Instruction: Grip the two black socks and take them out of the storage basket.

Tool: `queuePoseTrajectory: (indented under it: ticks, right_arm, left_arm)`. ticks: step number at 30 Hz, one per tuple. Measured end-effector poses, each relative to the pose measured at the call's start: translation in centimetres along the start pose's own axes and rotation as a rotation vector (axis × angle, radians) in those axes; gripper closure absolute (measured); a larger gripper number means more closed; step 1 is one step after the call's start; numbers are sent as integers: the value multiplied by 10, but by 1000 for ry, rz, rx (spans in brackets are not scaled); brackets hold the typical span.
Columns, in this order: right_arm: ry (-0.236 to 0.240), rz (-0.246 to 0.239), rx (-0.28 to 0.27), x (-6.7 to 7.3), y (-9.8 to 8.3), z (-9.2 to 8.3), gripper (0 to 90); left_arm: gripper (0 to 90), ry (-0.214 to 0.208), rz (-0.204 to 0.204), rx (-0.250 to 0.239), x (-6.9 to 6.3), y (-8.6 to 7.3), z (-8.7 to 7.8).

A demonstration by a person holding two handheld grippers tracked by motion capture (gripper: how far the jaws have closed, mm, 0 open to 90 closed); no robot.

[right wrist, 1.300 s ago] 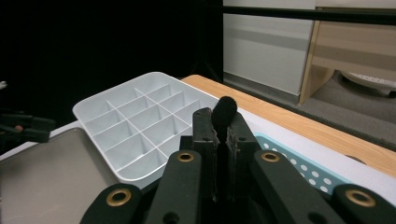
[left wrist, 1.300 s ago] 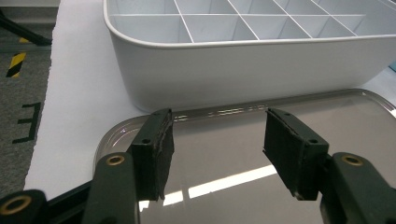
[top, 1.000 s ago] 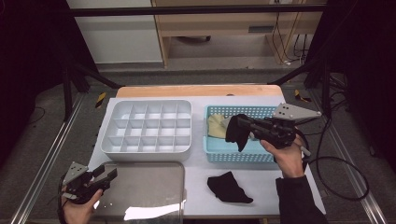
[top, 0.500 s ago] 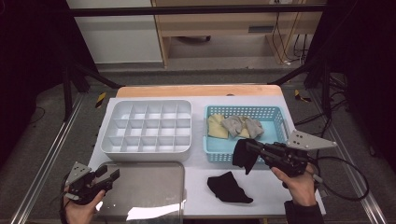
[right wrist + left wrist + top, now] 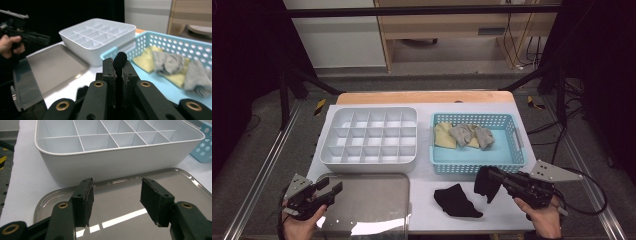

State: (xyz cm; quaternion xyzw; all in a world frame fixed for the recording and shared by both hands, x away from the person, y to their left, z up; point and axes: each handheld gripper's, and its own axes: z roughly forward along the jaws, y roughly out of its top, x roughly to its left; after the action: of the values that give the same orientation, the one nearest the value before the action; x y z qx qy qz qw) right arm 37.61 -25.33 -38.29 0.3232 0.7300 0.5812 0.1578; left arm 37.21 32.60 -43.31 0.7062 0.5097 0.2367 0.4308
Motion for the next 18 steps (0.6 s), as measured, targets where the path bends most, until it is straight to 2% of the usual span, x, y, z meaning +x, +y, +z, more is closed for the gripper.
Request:
queuePoseTrajectory:
  ticks: [8, 18]
  right_arm:
    - [-45, 10, 43, -8, -20, -9, 830]
    - [-89, 77, 109, -27, -48, -5, 828]
  left_arm:
    - [433, -7, 13, 5, -5, 1, 1]
    - [433, -15, 24, 5, -11, 1, 2]
